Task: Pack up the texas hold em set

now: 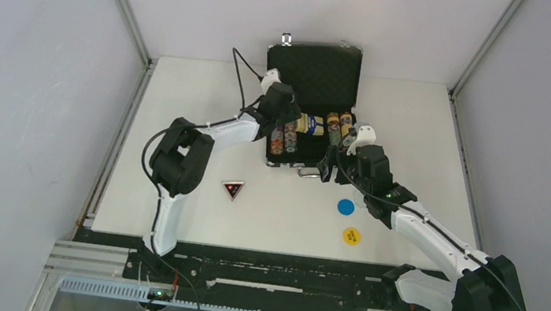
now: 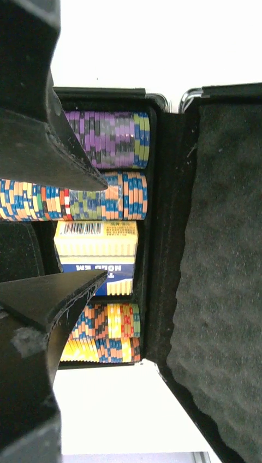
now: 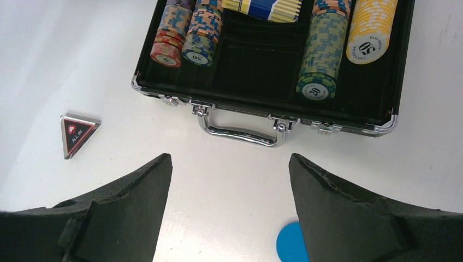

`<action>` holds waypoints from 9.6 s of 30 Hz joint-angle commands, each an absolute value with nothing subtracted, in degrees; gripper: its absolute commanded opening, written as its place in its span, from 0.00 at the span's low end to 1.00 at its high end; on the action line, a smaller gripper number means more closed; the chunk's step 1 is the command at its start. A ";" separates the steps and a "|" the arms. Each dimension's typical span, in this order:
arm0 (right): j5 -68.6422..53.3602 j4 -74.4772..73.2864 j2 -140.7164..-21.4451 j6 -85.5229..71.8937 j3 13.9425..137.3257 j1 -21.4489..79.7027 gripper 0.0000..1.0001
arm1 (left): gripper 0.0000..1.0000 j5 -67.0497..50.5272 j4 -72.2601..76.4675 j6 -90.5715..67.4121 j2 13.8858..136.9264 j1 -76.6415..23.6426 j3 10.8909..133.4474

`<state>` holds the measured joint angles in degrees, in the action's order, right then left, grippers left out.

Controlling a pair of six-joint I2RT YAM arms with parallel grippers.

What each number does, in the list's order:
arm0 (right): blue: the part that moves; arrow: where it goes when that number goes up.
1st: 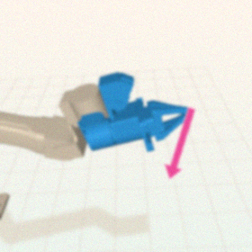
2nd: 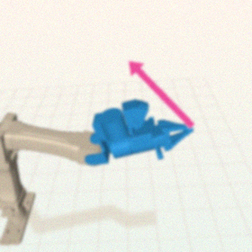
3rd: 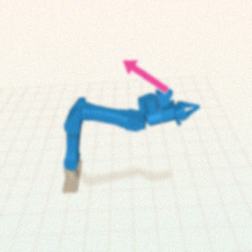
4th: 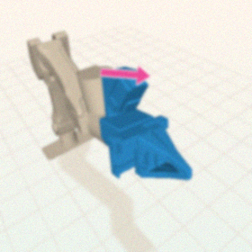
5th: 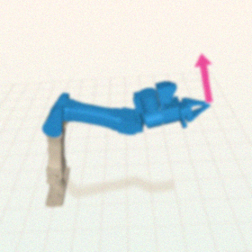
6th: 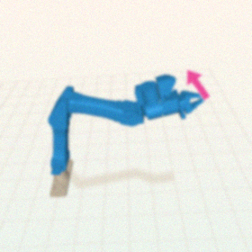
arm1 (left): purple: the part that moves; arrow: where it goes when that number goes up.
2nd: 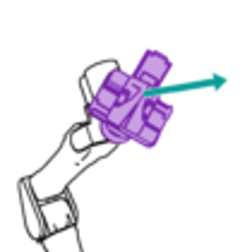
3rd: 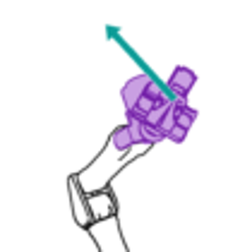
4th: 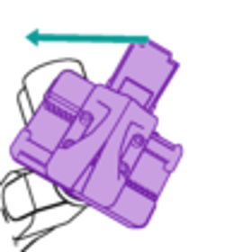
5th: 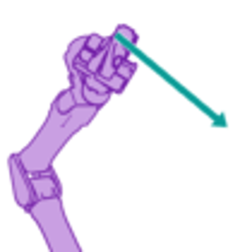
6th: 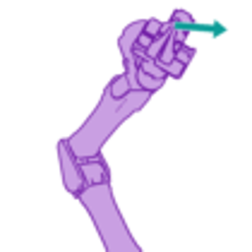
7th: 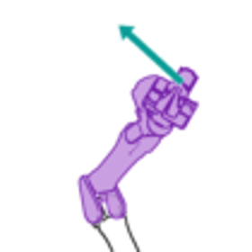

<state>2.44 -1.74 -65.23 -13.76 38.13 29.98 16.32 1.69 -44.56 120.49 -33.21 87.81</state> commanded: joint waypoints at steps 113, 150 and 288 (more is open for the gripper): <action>28.51 -13.85 -70.23 -30.87 47.41 29.85 1.00 | 0.97 21.40 -2.47 -40.63 62.81 -31.11 34.99; 17.30 -17.41 -79.19 -40.32 36.20 19.95 0.83 | 0.92 17.30 1.58 -41.04 62.03 -31.15 31.68; 21.48 -25.58 -87.73 -28.01 59.76 38.47 0.94 | 0.91 13.30 -0.09 -43.92 65.01 -30.82 33.47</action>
